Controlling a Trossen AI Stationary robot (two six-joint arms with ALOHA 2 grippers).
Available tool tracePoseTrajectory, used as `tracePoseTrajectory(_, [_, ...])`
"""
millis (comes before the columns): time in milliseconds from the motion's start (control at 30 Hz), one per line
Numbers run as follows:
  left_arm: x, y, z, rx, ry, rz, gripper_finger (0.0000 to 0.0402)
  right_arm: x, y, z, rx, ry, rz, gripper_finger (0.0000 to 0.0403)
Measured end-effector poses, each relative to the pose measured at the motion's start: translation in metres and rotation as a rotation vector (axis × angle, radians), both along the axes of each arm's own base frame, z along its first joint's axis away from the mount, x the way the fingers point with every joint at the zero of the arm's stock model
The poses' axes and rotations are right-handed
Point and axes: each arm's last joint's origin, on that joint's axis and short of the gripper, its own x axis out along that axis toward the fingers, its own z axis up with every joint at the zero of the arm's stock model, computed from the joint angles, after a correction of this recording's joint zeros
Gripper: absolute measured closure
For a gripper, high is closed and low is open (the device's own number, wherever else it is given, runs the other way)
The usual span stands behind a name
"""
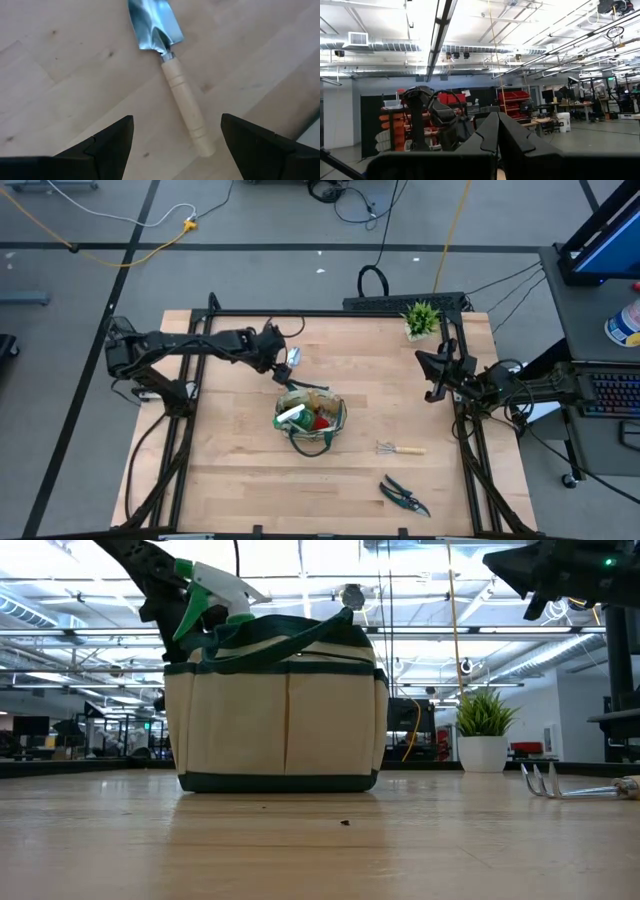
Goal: Pick & Place Garden tools in Gardening bag
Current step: Put the brown trowel into the white gardening bag
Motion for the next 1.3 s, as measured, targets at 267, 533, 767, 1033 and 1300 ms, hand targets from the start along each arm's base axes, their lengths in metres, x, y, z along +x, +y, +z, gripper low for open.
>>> tracePoseTrajectory(267, [0.003,-0.005,-0.001,0.005,-0.005,-0.004,0.0094,0.0,0.0,0.0,0.001,0.0,-0.002,0.0403])
tracePoseTrajectory(533, [0.003,-0.005,-0.001,0.016,0.001,0.033,0.0094,0.0,0.0,0.0,0.001,0.0,-0.001,0.0403])
tracePoseTrajectory(767, [0.013,-0.002,-0.023,-0.013,0.042,0.044,0.0094,0.0,0.0,0.0,0.001,0.0,-0.001,0.0403])
tracePoseTrajectory(1033, [0.025,0.001,-0.045,-0.053,0.035,0.031,0.0094,0.0,-0.001,0.0,0.013,0.0,-0.022,0.0403])
tracePoseTrajectory(1300, [0.023,0.001,-0.048,-0.061,0.065,0.031,0.0106,0.0,-0.001,0.0,0.018,0.0,-0.03,0.0403])
